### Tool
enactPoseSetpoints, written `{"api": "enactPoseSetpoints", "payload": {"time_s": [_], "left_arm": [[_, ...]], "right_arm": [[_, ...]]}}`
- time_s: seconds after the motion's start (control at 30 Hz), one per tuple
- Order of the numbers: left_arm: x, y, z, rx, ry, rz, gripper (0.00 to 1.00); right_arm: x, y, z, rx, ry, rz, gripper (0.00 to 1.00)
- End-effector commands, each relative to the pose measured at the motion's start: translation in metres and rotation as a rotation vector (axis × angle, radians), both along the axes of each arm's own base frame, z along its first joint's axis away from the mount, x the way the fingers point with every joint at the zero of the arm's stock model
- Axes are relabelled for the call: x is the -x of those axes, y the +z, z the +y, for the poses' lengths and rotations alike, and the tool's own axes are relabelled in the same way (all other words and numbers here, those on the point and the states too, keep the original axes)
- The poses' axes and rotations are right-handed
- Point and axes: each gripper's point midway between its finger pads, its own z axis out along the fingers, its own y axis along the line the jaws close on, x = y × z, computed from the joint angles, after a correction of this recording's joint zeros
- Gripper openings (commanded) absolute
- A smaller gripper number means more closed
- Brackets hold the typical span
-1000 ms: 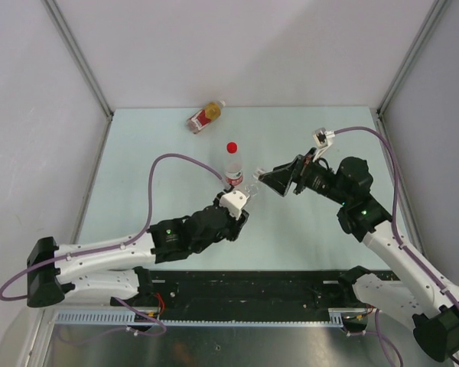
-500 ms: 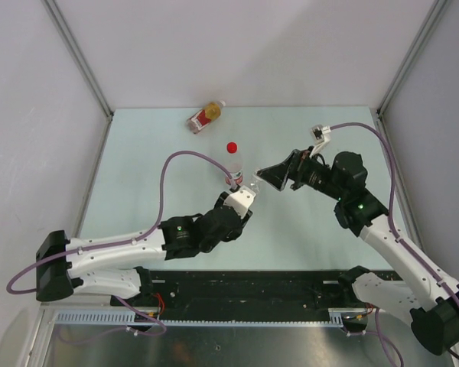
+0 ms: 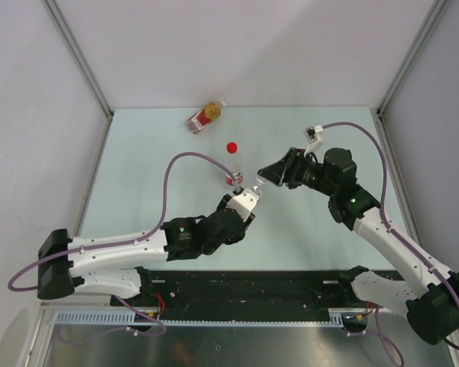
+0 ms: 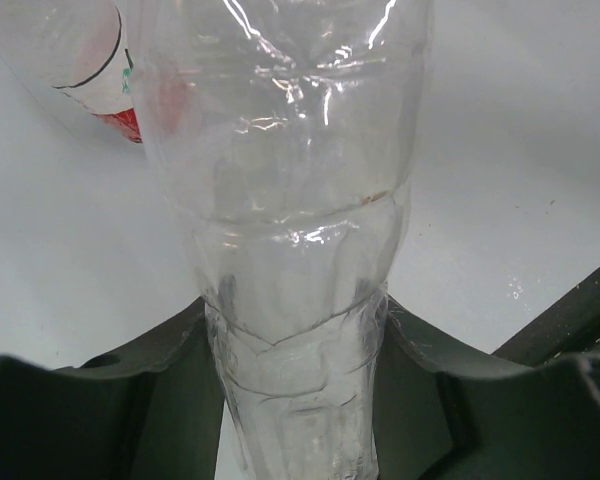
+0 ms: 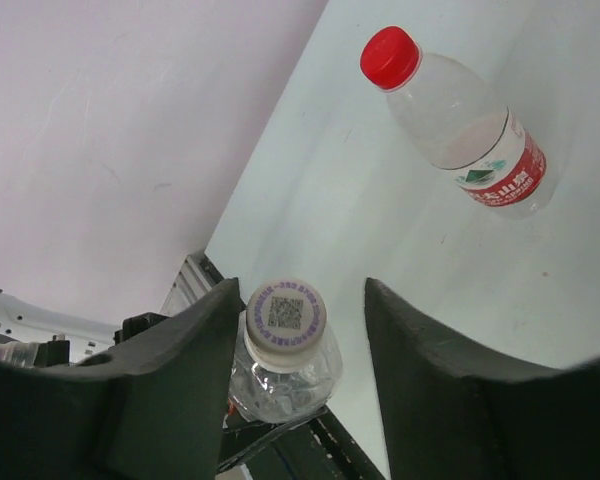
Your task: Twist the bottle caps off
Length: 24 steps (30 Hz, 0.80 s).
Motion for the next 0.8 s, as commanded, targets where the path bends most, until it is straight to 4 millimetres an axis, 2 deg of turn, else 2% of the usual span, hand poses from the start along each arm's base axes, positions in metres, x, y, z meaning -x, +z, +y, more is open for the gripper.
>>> {"api": "enactPoseSetpoints", "payload": {"time_s": [0.0,0.2,0.27,0.37,0.77], "left_arm": [[-0.003,0.022,-0.009,0.059,0.029,-0.02,0.0],[-0.004,0.02,-0.01,0.049,0.032,-0.02,0.0],[-0.004,0.019,-0.009,0.045,0.034,-0.019,0.0],[-0.004,0.015,-0.009,0.039,0.038,-0.015,0.0],[-0.001,0.007,-0.013,0.031,0.016,-0.001,0.0]], "right_arm": [[-0.003,0.03,0.003,-0.054,0.007,-0.051,0.51],[0.002,0.03,0.005,-0.054,0.036,-0.049,0.14],[0.003,0.03,0.005,-0.049,0.041,-0.053,0.04],[0.005,0.031,0.004,-0.043,0.045,-0.067,0.01],[0.018,0.035,0.013,-0.028,0.135,-0.133,0.0]]}}
